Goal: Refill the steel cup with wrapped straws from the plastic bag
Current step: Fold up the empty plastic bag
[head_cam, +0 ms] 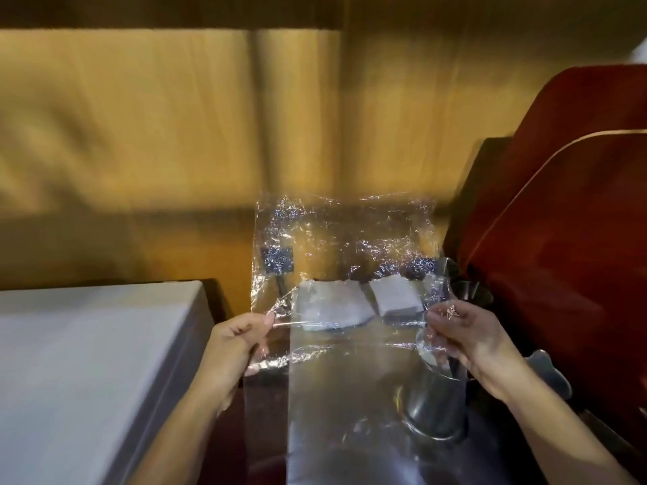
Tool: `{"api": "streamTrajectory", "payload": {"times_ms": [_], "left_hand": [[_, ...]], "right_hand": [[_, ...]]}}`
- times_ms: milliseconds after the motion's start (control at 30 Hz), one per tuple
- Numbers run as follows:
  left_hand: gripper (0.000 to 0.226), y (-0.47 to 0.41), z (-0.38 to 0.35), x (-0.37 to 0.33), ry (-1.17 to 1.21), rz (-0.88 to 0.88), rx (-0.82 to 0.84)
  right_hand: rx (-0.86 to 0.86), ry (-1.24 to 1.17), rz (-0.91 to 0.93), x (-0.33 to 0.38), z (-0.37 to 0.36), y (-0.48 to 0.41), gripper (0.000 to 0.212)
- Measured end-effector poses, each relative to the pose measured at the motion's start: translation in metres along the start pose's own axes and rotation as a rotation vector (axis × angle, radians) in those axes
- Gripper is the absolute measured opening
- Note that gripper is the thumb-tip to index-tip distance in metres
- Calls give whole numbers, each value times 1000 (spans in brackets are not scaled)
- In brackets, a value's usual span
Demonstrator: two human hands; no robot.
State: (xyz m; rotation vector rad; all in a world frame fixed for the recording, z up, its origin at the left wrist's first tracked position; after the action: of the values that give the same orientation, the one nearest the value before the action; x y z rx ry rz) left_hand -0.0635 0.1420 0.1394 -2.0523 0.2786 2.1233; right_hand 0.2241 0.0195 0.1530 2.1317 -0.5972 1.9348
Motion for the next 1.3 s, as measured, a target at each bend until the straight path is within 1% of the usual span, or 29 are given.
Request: {"api": "streamTrajectory", "payload": {"times_ms": [67, 133, 200, 267, 333, 400, 500, 600, 667, 733, 833, 900, 967, 1000, 1033, 1067, 1100, 1133, 1167, 1233, 1300], "left_hand": [[42, -1, 2, 2, -3, -57, -7], [39, 1, 2, 4, -12, -90, 31], [30, 2, 4, 6, -38, -81, 110], [22, 2, 8, 9, -58, -72, 200], [26, 2, 11, 12, -56, -72, 251], [33, 1, 12, 11, -44, -96, 245], [37, 1, 10, 8, -11, -166, 191], [51, 0, 8, 8, 16, -206, 125], [52, -1, 7, 10, 46, -208, 89], [48, -3, 8, 11, 80, -186, 88], [39, -4, 12, 16, 161, -99, 122], [31, -3, 13, 17, 187, -54, 166], [26, 1, 13, 15, 168, -24, 245], [28, 2, 14, 15, 172, -16, 268], [34, 3, 14, 16, 193, -4, 258], [41, 4, 14, 16, 217, 13, 236], [45, 4, 14, 17, 223, 27, 209], [48, 5, 14, 18, 208, 32, 181], [48, 4, 14, 18, 184, 33, 151], [43, 4, 12, 18, 215, 64, 150], [30, 4, 13, 20, 389, 163, 231]], "right_hand": [[39, -23, -22, 0, 3, 1, 18], [77, -19, -50, -1, 5, 2, 27], [86, -35, -73, -4, 9, 2, 25], [79, -61, -69, -6, 15, 1, 18], [75, -75, -49, -8, 19, 1, 15], [84, -78, -37, -11, 22, 0, 16], [103, -99, -5, -13, 24, -1, 17], [126, -113, 26, -12, 23, 1, 16], [124, -104, 9, -13, 24, 1, 22], [139, -86, -58, -15, 27, 1, 28], [194, -19, -134, -15, 30, 4, 21], [240, 24, -132, -12, 29, 6, 21], [270, 21, -108, -10, 27, 9, 10], [275, 12, -101, -8, 26, 10, 11], [278, 1, -88, -11, 27, 9, 8], [265, -8, -80, -11, 27, 9, 12], [239, 11, -67, -15, 30, 6, 29], [222, 35, -64, -16, 30, 6, 41], [210, 53, -55, -17, 30, 4, 45], [197, 69, -31, -16, 29, 3, 43], [175, 79, -12, -16, 29, 2, 43]]}}
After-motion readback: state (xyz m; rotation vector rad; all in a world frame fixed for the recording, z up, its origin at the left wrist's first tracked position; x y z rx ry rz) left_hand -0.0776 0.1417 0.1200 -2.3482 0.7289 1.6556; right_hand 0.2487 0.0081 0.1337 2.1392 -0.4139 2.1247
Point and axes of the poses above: each hand's wrist, its own y-axis away from the middle knuckle, its own z-axis out of the back of the hand, x = y × z, the point moved 1 cm from there along -y, towards the middle knuckle, and after that the axes turned 4 degrees about z, right-handed, at the moved point
